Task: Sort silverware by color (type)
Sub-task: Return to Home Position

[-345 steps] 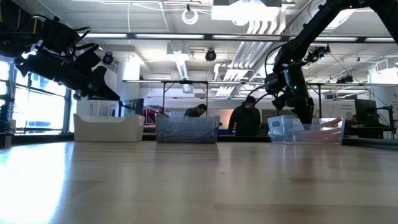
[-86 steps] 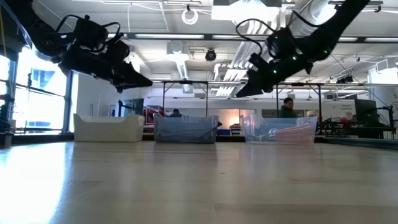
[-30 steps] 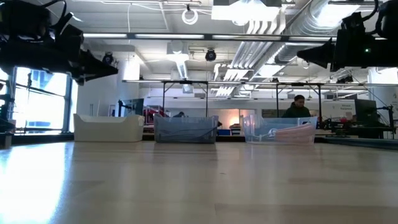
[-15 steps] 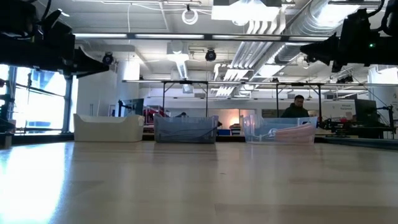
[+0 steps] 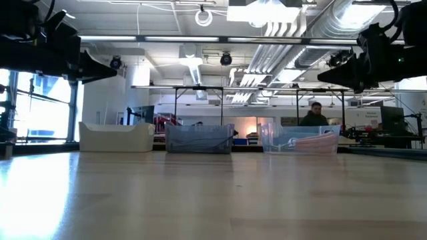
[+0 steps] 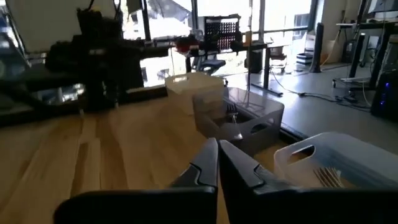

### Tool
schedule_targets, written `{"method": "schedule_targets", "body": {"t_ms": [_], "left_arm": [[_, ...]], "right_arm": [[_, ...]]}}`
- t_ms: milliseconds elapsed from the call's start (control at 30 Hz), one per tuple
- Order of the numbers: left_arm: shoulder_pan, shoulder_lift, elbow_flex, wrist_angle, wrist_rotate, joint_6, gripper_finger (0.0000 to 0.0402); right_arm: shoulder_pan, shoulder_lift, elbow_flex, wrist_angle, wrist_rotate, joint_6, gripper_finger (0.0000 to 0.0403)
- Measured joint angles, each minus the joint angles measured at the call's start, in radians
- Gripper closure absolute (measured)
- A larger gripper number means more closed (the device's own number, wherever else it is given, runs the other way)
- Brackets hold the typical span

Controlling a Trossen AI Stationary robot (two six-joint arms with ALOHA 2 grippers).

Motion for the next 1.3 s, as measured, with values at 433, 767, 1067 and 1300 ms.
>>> {"method": "schedule_targets", "body": {"t_ms": [433,767,1067,1300], "left_arm": [[0.000,0.000,0.000,0.000,0.005,0.017,0.0401],[-0.002,0.001,0.000,-0.007,0.042,-0.052,0.0402],[-0.002,0.016,0.000,-0.007,0.038,-0.052,0.0402],[-0.002,0.023,0.000,-0.007,0.038,-0.061,0.0402]], "right_arm": [[0.091,-0.164,0.126,-0.313,0.023,-0.201,0.0403],[0.043,-0.155,0.000,-0.140,0.008,-0.117,0.0403],[0.037,-0.155,0.000,-0.152,0.008,-0.157,0.0403],[0.037,-0.155,0.000,-0.152,0.008,-0.151,0.0403]]}}
